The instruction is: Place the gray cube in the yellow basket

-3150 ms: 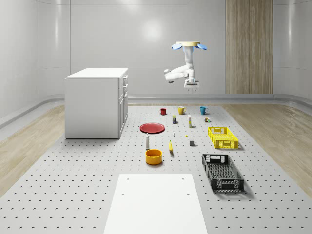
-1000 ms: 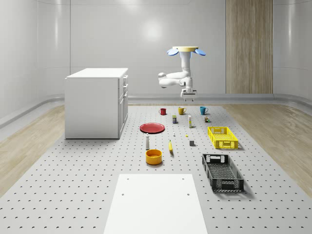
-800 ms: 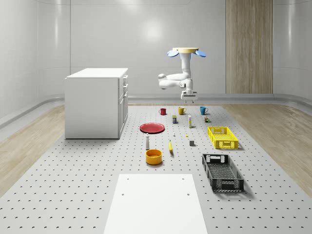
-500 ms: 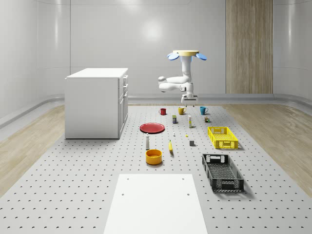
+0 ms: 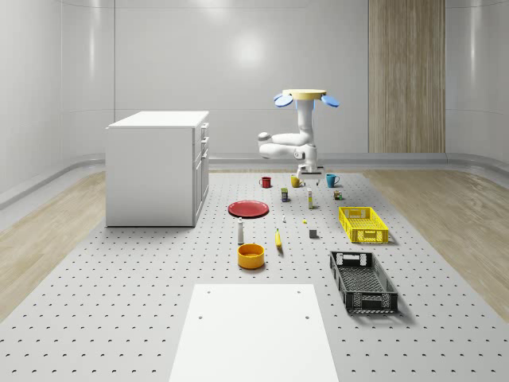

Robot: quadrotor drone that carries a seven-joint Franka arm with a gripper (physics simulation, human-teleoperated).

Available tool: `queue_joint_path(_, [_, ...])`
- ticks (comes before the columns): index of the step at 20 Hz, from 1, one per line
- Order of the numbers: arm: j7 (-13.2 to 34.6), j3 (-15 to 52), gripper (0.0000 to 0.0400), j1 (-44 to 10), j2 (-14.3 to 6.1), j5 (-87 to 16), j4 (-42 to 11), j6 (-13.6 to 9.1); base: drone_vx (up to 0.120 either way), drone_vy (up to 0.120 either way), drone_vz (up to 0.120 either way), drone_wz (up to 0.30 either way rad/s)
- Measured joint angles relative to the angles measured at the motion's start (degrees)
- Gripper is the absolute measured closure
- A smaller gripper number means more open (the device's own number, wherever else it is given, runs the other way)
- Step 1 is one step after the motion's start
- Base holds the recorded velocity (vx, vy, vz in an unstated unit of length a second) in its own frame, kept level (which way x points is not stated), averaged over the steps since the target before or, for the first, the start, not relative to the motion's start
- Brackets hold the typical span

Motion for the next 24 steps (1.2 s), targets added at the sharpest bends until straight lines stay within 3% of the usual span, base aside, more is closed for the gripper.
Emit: queue_joint_path(24, [0.53,0.47,0.0000,-0.64,-2.82,1.18,0.13,2.63,0.120,0.000,-0.120,0.000])
